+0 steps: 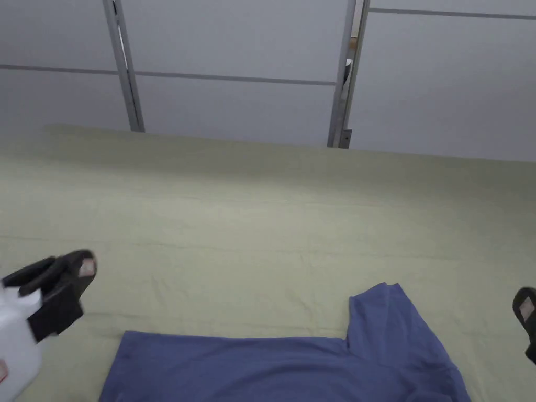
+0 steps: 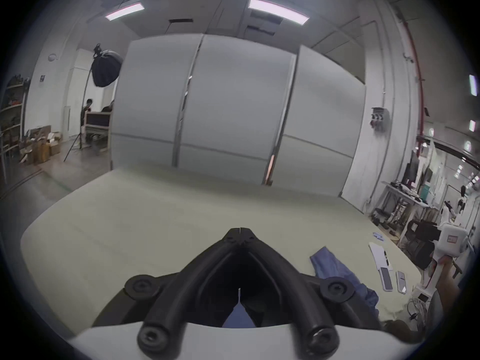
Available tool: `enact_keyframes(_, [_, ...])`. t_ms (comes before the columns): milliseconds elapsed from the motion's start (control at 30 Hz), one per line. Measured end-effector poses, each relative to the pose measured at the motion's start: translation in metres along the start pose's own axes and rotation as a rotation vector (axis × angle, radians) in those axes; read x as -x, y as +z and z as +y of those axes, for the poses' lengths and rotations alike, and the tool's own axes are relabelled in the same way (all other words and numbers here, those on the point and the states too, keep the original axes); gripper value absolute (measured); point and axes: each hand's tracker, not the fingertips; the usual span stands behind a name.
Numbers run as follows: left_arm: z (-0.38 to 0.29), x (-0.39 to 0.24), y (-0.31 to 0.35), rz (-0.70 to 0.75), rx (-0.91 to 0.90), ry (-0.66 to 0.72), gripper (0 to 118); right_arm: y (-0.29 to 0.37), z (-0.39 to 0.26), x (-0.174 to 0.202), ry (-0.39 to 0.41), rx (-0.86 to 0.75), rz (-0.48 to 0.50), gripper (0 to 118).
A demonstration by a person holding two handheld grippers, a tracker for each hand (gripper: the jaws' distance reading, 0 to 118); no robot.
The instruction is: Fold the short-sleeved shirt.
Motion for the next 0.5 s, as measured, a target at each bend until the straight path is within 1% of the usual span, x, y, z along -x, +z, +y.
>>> enact_keyframes(33, [0.0,0.0,-0.015,-0.001,0.018,-0.02,0,-0.004,0.001,0.004,-0.027,0.017,0.031,2])
enact_keyframes(67, [0.001,0.002,-0.034,-0.02,0.109,-0.046,0,-0.011,0.002,0.006,-0.039,0.07,0.093,2])
enact_keyframes(100, [-0.002,0.006,-0.049,0.007,0.143,-0.047,0,-0.014,-0.002,0.01,-0.055,0.076,0.095,2])
enact_keyframes(133, [-0.01,0.011,-0.066,0.02,0.167,-0.027,0,-0.023,-0.007,0.012,-0.049,0.073,0.086,2])
enact_keyframes(233, [-0.033,0.04,-0.118,0.012,0.42,0.078,2,-0.033,-0.022,0.016,-0.03,0.129,0.086,2])
enact_keyframes(267, [-0.047,0.052,-0.136,0.003,0.494,0.13,29,-0.037,-0.028,0.014,-0.031,0.158,0.089,2])
enact_keyframes(300, [-0.06,0.062,-0.152,-0.003,0.565,0.167,72,-0.04,-0.034,0.013,-0.035,0.181,0.088,2])
enact_keyframes(333, [-0.076,0.071,-0.169,0.02,0.637,0.168,115,-0.043,-0.04,0.012,-0.038,0.199,0.08,2])
enact_keyframes(367, [-0.09,0.08,-0.184,0.068,0.723,0.17,118,-0.047,-0.045,0.01,-0.039,0.233,0.069,2])
enact_keyframes(400, [-0.108,0.086,-0.196,0.105,0.79,0.168,118,-0.052,-0.052,0.008,-0.037,0.259,0.063,2])
enact_keyframes(433, [-0.115,0.093,-0.202,0.102,0.701,0.138,118,-0.055,-0.057,0.007,-0.035,0.274,0.054,2])
enact_keyframes(467, [-0.126,0.097,-0.211,0.16,0.762,0.132,118,-0.058,-0.061,0.005,-0.028,0.293,0.046,2])
enact_keyframes(500, [-0.141,0.106,-0.221,0.196,0.775,0.136,118,-0.062,-0.065,0.004,-0.018,0.31,0.04,2])
